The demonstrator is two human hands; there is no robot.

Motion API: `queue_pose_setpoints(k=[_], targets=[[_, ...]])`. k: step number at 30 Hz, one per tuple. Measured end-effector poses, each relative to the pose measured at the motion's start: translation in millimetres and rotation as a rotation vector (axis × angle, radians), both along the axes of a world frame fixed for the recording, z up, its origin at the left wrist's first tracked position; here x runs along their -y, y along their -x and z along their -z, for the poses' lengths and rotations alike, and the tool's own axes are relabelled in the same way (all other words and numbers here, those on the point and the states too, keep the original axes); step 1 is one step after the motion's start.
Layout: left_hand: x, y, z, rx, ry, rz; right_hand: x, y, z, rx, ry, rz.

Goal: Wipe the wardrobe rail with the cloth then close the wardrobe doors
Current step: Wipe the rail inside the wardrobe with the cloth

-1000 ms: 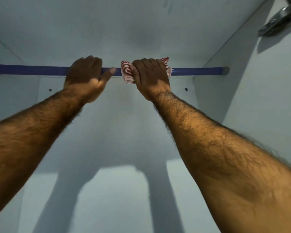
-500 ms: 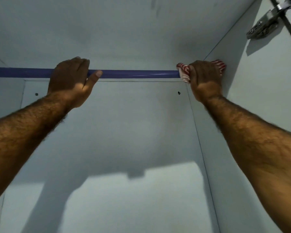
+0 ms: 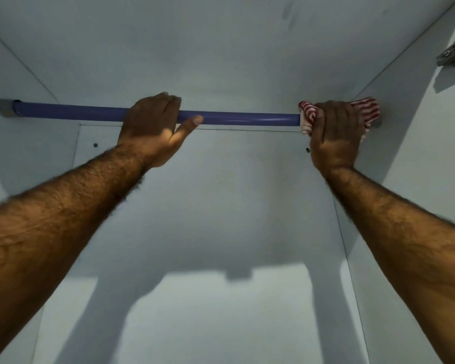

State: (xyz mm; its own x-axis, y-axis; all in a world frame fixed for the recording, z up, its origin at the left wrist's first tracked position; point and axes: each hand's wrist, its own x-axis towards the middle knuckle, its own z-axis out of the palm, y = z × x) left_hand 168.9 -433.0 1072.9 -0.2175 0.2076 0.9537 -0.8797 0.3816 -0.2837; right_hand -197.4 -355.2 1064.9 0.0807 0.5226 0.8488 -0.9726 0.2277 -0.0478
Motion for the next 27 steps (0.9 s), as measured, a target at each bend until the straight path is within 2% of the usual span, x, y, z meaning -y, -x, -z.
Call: queue_pose_setpoints(k=[6, 13, 19, 24, 27], targets=[[-0.8, -1.5, -0.3, -0.001, -0.02, 0.023, 25.6, -80.2, 2.6, 0.05, -0.117, -0.018], [-7.7, -1.9, 1.6, -0.032, -0.081, -0.006, 51.1, -169.1, 6.1, -0.141, -0.185, -0.05], [-15.3, -21.1, 2.8, 0.04, -0.179, 0.055, 53.3, -175.2, 3.0, -0.171, -0.161, -0.032], [-3.3, -98.9, 2.9, -0.204, -0.013, 0.032, 56.1, -178.7, 2.2, -0.147, -0.136, -0.052], [12.9, -152.0, 4.2, -0.308, -0.114, -0.069, 61.4, -188.1, 3.9, -0.099, -0.117, -0.084]])
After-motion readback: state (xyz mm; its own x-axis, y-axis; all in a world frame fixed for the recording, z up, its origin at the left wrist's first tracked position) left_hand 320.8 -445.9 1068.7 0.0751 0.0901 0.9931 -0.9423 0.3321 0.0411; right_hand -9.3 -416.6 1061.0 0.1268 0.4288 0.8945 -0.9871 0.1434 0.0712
